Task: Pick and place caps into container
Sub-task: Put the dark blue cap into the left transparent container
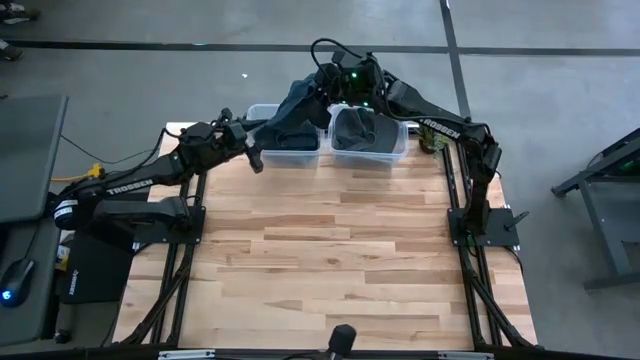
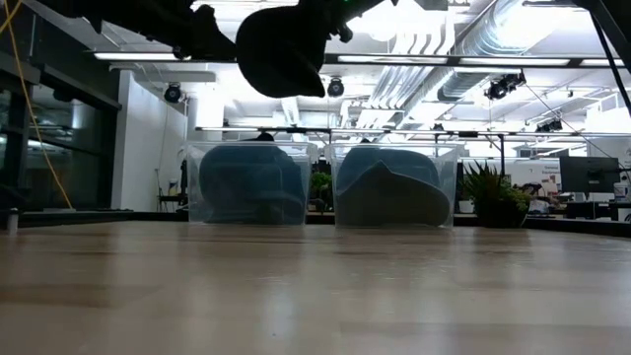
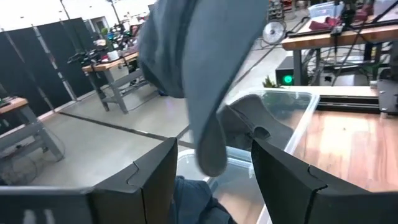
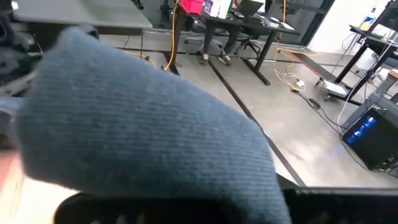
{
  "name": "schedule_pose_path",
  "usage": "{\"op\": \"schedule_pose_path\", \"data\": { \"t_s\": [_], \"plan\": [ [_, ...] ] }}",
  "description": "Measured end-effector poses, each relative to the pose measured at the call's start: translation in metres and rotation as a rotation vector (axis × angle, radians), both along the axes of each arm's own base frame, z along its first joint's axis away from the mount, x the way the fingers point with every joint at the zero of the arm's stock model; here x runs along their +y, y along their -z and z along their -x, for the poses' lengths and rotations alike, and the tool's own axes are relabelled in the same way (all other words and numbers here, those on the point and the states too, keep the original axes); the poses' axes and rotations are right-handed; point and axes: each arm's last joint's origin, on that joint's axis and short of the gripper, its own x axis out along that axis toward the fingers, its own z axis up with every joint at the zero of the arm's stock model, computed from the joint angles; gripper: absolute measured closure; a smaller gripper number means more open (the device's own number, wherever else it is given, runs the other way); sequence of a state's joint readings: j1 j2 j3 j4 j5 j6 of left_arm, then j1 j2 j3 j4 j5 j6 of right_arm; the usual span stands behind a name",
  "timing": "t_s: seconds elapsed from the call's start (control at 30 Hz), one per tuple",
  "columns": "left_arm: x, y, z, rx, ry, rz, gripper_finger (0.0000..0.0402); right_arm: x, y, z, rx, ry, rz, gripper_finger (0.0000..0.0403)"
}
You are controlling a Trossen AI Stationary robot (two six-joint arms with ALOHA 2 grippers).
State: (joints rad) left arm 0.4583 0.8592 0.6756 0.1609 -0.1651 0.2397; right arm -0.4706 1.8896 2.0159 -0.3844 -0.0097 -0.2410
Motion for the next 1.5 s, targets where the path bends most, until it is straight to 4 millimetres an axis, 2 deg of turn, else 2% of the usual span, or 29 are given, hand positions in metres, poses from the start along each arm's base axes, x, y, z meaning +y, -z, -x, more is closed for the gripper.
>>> {"op": "schedule_pose_path", "data": {
  "t_s": [0.3,0.67,0.8,0.97,1.03,1.33,1.5],
  "plan": [
    [0.007,0.007,-0.014,-0.009,0.004,0.020,0.0200,0.003,-0.002,-0.002,-0.034,-0.057,-0.017,0.0402],
    [0.011,0.011,-0.018,-0.036,-0.080,0.075,0.0206,0.007,-0.003,-0.004,-0.045,-0.089,-0.025,0.0403],
    [0.011,0.011,-0.017,-0.048,-0.093,0.088,0.0250,0.007,-0.003,-0.004,-0.045,-0.088,-0.025,0.0403],
    [0.011,0.011,-0.017,-0.058,-0.103,0.097,0.0362,0.007,-0.003,-0.004,-0.045,-0.089,-0.025,0.0403],
    [0.011,0.010,-0.017,-0.064,-0.105,0.103,0.0389,0.007,-0.003,-0.004,-0.043,-0.089,-0.027,0.0403],
    [0.012,0.011,-0.017,-0.079,-0.113,0.137,0.0397,0.007,-0.001,-0.004,-0.022,-0.093,-0.013,0.0399],
    [0.011,0.012,-0.017,-0.097,-0.106,0.163,0.0398,0.007,-0.001,-0.004,-0.016,-0.089,-0.001,0.0363]
  ]
}}
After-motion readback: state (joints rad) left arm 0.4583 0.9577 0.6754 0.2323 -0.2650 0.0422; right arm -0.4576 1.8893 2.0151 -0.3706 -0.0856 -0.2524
